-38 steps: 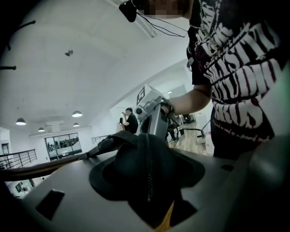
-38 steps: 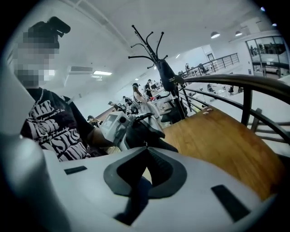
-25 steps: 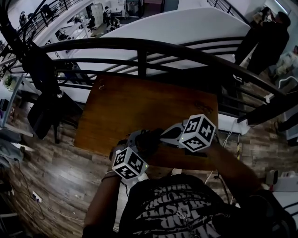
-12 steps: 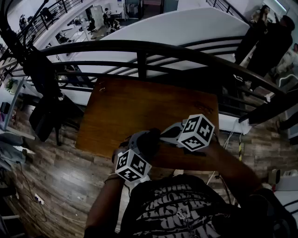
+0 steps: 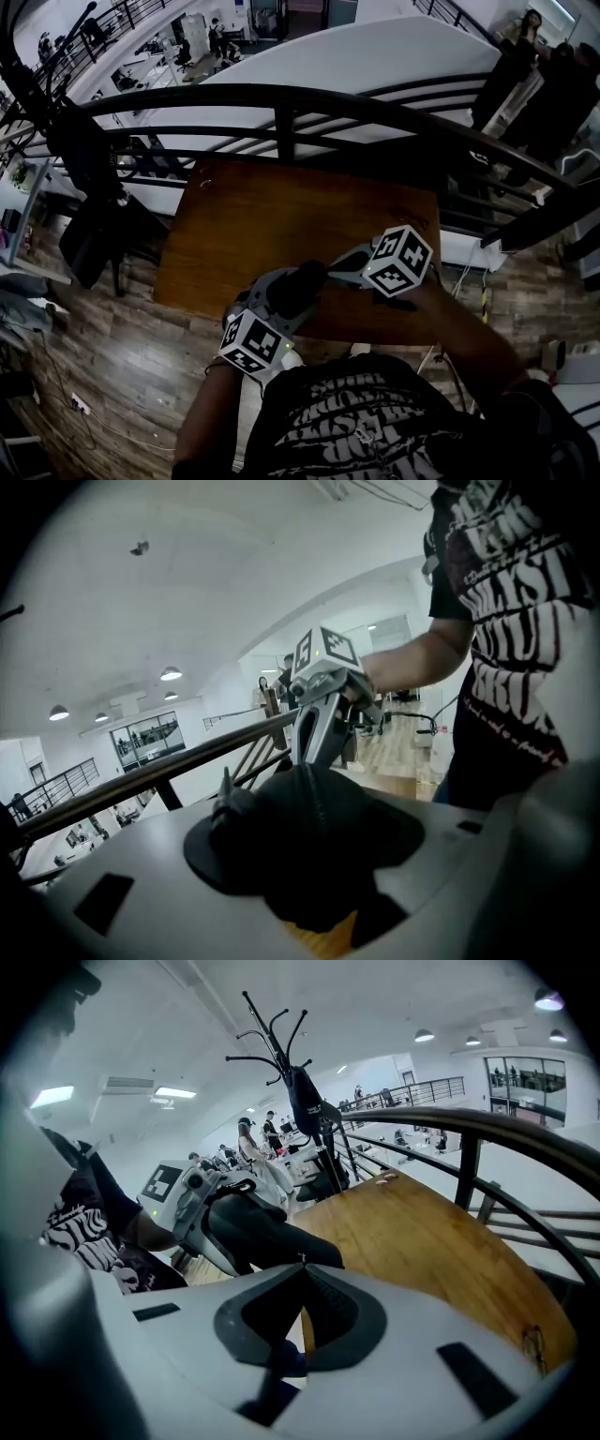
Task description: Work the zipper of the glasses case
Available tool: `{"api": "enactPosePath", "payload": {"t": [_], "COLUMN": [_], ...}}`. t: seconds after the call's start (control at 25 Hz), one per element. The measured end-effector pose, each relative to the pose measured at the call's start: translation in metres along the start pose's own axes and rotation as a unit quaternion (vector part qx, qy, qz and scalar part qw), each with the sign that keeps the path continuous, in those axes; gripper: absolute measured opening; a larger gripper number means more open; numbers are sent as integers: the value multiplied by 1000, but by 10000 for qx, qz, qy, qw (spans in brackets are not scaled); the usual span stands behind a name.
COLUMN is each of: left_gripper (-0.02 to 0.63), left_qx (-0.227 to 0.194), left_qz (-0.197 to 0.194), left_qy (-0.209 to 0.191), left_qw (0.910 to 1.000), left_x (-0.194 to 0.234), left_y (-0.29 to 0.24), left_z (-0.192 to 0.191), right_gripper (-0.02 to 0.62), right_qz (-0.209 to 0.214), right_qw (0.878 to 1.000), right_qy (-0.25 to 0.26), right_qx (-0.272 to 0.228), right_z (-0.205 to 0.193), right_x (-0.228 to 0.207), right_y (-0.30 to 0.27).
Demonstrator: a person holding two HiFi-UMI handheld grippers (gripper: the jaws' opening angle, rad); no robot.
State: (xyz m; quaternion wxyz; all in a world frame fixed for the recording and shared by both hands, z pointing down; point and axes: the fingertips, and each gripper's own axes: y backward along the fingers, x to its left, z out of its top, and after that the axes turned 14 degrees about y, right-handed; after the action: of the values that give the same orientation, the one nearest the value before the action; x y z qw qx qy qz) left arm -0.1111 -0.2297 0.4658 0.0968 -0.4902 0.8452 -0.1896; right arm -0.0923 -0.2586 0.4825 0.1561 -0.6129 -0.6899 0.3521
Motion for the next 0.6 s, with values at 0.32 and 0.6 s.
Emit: {"api": "enactPosePath", "payload": {"t": [0.32,0.6], "left_gripper": [261,259], "left_qx": [-541,-1127], "left_qz": [-354,-592], "left_qy": [141,300], "left_qw": [9978,9914], "left_x": [-3,1], "left_y": [18,38], "left_z": [5,25], "right_gripper": [-2,-2], "right_qz": [179,496], "right_qw": [9997,9975], "right_qy": [-112,-281], "right_qx": [-148,-410], "right_z": [-2,7], "right_x": [-2,0], "right_y": [-1,5]}}
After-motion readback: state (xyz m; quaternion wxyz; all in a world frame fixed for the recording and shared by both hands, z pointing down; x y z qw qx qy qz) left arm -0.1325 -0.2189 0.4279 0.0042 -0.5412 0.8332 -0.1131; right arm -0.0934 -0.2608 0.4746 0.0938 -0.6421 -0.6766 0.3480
